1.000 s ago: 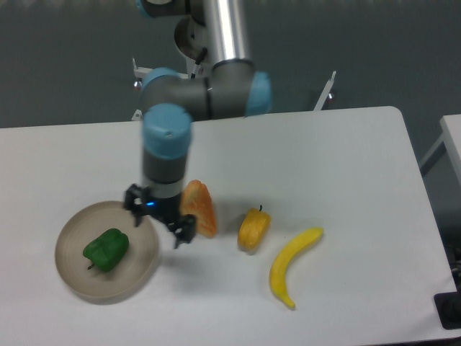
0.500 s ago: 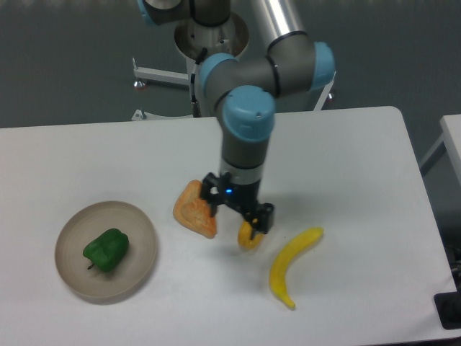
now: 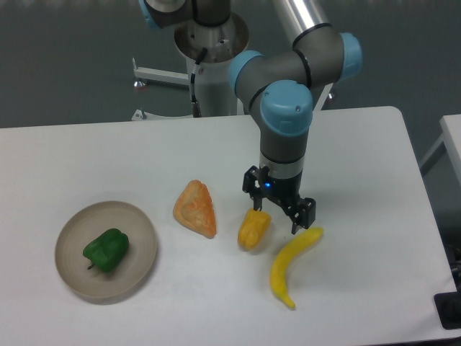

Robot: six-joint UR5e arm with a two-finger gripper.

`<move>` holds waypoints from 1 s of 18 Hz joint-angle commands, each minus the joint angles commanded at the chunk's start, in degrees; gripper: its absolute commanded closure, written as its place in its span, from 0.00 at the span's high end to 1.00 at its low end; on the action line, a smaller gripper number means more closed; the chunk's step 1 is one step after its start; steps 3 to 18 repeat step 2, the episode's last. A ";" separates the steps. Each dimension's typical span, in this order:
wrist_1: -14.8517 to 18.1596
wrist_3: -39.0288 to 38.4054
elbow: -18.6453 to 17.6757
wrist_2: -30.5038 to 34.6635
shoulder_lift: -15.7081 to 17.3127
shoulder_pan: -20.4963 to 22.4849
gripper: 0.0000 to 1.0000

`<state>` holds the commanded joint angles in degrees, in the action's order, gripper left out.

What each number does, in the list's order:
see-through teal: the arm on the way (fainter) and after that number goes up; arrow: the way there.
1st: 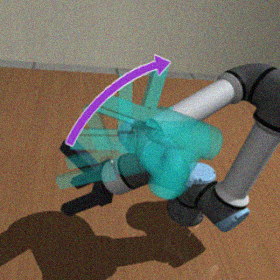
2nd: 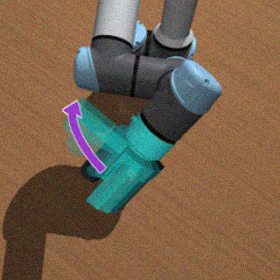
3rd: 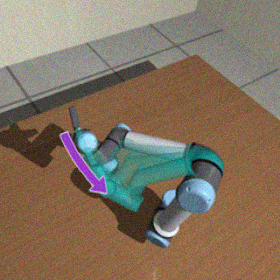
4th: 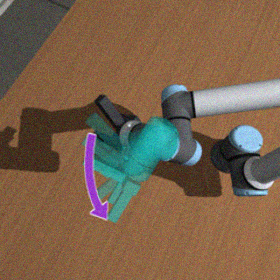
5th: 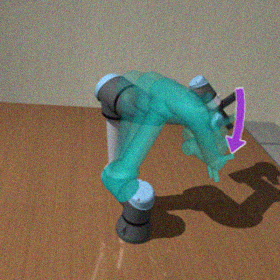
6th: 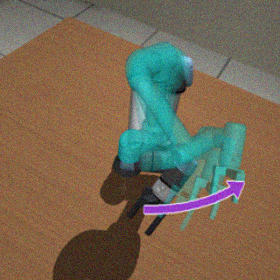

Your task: Place the green pepper on the plate

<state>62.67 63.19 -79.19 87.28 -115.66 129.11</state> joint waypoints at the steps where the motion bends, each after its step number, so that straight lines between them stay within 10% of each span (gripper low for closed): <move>1: 0.00 0.00 -0.09 0.00 0.00 -0.09 0.99; 18: -0.09 0.00 -0.17 0.00 0.00 -0.09 0.99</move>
